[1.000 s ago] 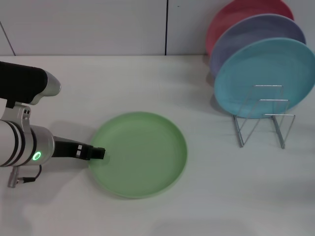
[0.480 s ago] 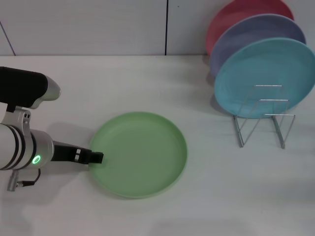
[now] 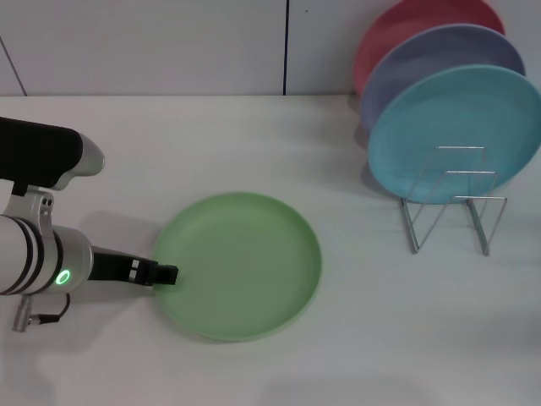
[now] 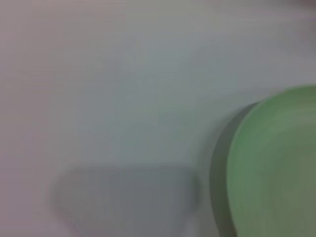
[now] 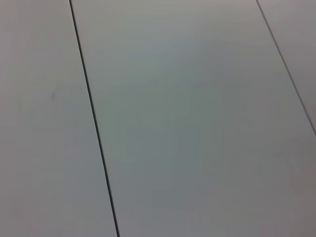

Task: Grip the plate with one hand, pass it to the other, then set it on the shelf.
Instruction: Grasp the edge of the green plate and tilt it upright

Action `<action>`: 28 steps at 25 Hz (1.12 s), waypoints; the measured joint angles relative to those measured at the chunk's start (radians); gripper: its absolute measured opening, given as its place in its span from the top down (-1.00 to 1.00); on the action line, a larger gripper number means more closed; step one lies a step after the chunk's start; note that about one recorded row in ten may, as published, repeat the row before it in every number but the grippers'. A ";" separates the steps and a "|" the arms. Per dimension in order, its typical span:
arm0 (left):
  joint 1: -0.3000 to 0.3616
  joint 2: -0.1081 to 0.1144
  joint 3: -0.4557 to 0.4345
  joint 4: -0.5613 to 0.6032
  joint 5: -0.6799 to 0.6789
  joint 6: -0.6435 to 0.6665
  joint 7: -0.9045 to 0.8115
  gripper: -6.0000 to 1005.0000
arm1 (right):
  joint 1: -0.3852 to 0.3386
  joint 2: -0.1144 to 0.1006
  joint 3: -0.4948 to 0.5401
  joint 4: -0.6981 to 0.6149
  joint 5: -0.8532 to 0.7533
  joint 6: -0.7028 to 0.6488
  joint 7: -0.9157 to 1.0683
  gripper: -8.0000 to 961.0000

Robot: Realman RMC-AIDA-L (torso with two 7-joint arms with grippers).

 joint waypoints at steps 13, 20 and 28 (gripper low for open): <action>-0.001 0.000 0.007 0.000 0.005 -0.016 -0.020 -0.67 | -0.005 0.002 0.000 0.000 0.000 -0.007 0.000 -0.57; -0.003 0.002 0.014 -0.011 0.008 -0.018 -0.025 -0.44 | -0.006 0.002 0.000 -0.001 -0.010 -0.007 0.026 -0.57; -0.006 0.002 0.020 -0.014 0.010 -0.019 -0.027 -0.32 | -0.008 0.002 0.000 -0.003 -0.010 -0.007 0.026 -0.57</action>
